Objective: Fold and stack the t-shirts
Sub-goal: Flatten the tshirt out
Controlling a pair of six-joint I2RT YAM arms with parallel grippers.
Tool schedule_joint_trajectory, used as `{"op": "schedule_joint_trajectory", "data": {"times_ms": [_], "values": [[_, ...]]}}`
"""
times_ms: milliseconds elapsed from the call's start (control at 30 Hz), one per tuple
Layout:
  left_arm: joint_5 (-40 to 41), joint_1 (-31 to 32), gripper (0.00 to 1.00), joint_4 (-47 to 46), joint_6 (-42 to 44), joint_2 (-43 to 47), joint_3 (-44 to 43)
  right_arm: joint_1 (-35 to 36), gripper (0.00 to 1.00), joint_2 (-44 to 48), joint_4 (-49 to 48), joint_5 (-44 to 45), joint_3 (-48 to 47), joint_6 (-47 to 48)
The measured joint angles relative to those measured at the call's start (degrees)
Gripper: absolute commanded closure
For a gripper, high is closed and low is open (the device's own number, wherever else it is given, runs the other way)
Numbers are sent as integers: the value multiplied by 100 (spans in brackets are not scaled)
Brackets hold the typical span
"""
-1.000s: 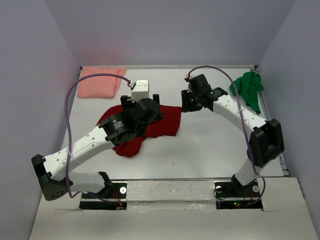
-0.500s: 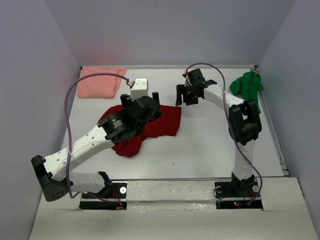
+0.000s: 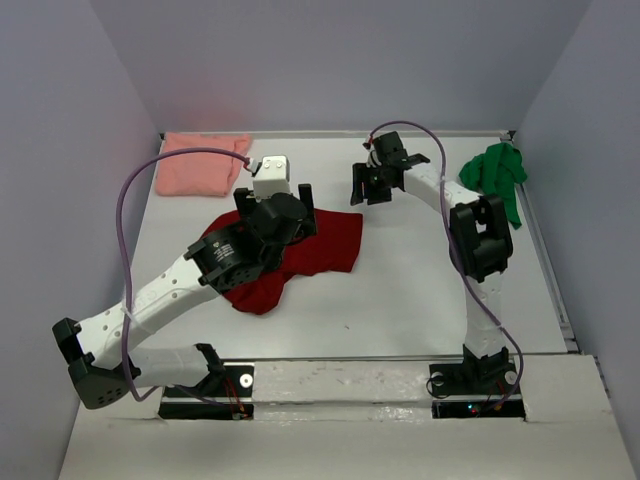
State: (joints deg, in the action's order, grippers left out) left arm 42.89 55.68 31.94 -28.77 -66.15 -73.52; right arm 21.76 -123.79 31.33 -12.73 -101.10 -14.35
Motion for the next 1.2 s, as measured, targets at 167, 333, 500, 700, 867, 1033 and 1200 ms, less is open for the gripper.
{"op": "schedule_joint_trajectory", "data": {"times_ms": [167,333,500,700,867,1033,1200], "values": [[-9,-31,5,0,37,44,0,-59,39,0,0,4,0,0],[-37,-31,5,-2,46,61,0,-114,40,0,-66,-2,70,-4],[-42,-33,5,0,66,81,0,-129,41,-20,-221,-81,428,-46],[-48,-66,5,-7,114,81,0,-136,42,-63,-450,-251,667,-87],[-83,-90,5,-83,131,79,0,-144,45,-63,-619,-363,741,-87],[-87,-107,5,-125,146,74,0,-146,48,-61,-717,-413,796,-90],[-87,-120,5,-133,184,74,0,-131,55,-52,-789,-424,846,-103]]}}
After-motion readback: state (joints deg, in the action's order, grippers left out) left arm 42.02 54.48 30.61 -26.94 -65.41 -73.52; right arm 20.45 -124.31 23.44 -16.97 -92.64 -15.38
